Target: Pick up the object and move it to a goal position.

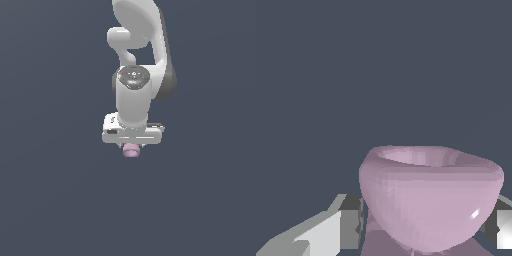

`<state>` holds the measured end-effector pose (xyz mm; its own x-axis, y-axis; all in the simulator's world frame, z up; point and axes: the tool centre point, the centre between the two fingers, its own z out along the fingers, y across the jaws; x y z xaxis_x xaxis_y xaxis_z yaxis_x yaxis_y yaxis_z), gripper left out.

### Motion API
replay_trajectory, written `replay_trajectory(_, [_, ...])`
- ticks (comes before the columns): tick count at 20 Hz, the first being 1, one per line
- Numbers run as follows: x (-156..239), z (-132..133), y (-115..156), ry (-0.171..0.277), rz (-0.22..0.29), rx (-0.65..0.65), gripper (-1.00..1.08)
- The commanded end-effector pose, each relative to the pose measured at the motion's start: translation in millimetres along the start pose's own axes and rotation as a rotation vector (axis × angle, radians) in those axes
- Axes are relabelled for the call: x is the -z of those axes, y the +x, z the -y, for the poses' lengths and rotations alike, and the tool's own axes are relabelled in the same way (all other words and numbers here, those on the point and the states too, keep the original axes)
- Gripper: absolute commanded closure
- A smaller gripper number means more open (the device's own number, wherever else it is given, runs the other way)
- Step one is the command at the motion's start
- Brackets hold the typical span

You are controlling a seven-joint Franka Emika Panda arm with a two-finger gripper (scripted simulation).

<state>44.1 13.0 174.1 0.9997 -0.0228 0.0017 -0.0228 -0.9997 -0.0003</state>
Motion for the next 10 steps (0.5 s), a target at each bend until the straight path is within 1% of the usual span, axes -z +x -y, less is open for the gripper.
replay_trajectory(1, [9.9, -5.3, 0.9, 0.0, 0.002, 0.001, 1.08])
replay_trajectory(5, [15.8, -8.7, 2.3, 0.0, 0.002, 0.001, 1.08])
replay_trajectory(10, [12.0, -6.7, 2.8, 0.0, 0.002, 0.001, 1.08])
